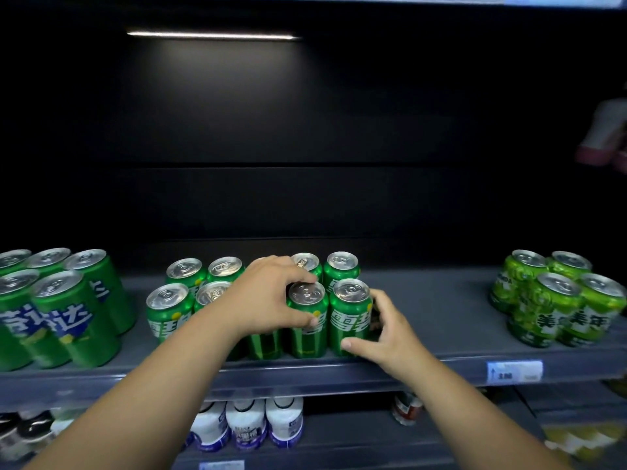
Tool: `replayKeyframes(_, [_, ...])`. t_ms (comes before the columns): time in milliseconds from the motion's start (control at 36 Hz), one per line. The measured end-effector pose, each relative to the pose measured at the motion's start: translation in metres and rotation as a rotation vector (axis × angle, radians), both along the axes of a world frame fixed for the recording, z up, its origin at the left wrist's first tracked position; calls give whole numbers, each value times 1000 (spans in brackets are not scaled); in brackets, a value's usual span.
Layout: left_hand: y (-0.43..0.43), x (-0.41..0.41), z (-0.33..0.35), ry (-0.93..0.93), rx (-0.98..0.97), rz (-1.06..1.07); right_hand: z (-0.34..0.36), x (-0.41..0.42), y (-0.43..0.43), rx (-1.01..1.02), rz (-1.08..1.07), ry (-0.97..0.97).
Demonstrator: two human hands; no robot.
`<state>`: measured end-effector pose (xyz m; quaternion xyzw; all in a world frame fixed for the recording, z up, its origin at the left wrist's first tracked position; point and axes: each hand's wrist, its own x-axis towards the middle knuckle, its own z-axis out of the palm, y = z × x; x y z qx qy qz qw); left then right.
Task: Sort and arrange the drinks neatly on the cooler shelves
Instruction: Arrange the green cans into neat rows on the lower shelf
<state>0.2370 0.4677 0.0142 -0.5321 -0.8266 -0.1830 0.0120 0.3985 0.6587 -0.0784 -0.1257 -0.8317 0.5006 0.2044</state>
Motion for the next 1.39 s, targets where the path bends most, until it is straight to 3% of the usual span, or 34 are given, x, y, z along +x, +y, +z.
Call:
replayKeyframes(222, [5,6,19,-9,-28,20,28,-12,3,-23,37,102])
replayKeyframes(333, [18,8,35,55,-133,50,56,-26,7,74,109,-16])
replayKeyframes(500, [33,-1,21,-94,-309,70,64,-42,9,-25,197,-177])
replayKeyframes(1083, [33,-1,18,-14,-341,64,48,-30,12,-2,162,-60])
replayKeyframes(1389, [31,8,22,9,-422,54,68,-25,10,71,217,-237])
